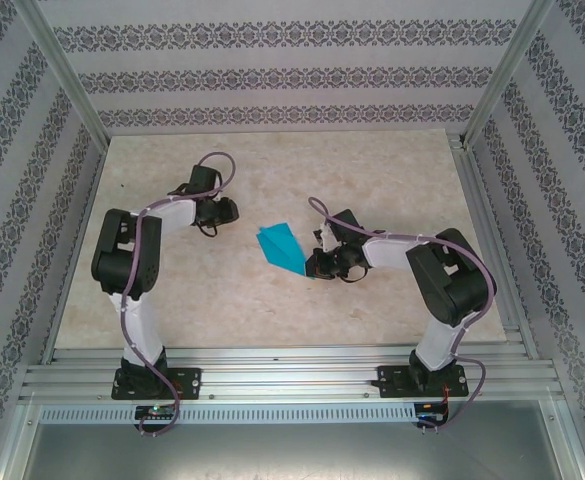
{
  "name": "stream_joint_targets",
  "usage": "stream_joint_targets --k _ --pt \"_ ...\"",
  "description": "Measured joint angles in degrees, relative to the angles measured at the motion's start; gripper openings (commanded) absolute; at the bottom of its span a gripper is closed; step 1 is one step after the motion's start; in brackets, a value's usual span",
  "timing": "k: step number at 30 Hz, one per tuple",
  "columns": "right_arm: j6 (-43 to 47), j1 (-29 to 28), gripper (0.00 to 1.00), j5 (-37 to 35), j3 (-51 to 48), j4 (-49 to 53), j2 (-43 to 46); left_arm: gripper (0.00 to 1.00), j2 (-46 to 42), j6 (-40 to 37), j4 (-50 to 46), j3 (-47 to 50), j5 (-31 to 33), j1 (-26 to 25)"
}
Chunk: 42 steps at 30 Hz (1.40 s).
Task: Fold a paper plane with a square sheet of paper (fold left side to right side)
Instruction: Fourth fold the wing at the center of the table, then turn over the paper at the center of the table.
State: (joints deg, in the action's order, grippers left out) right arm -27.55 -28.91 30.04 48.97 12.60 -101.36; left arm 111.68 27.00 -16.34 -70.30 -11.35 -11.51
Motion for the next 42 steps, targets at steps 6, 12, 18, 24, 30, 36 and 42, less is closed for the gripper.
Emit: stream_joint_targets --k 6,12,18,24,30,36,42 --pt "0.0 0.2 0.21 -5.2 0.0 7.5 8.9 0.47 -17.9 4.8 4.7 14.7 -5.7 0.8" --pt "0.7 1.9 0.26 -9.4 0.2 8.9 17.5 0.48 -23.9 14.0 14.1 25.3 -12.9 -1.8" --pt "1.5 3.3 0.30 -12.8 -2.4 8.4 22.2 0.47 -17.3 20.8 22.3 25.7 -17.2 -7.4" --pt "1.7 5.2 0.33 -15.5 -7.4 8.7 29.8 0.46 -8.9 24.7 26.5 22.4 -18.1 -10.2" --pt "1.8 8.0 0.35 -17.2 -9.4 9.7 35.7 0.45 -5.2 26.6 28.9 19.8 -18.1 -11.5" --pt "2.1 9.6 0.37 -18.1 -10.7 11.1 39.1 0.44 -2.6 27.4 29.2 17.1 -17.9 -12.7" --pt "2.1 10.7 0.43 -18.0 -12.0 11.7 42.9 0.33 -0.2 27.8 30.5 15.2 -17.9 -13.2"
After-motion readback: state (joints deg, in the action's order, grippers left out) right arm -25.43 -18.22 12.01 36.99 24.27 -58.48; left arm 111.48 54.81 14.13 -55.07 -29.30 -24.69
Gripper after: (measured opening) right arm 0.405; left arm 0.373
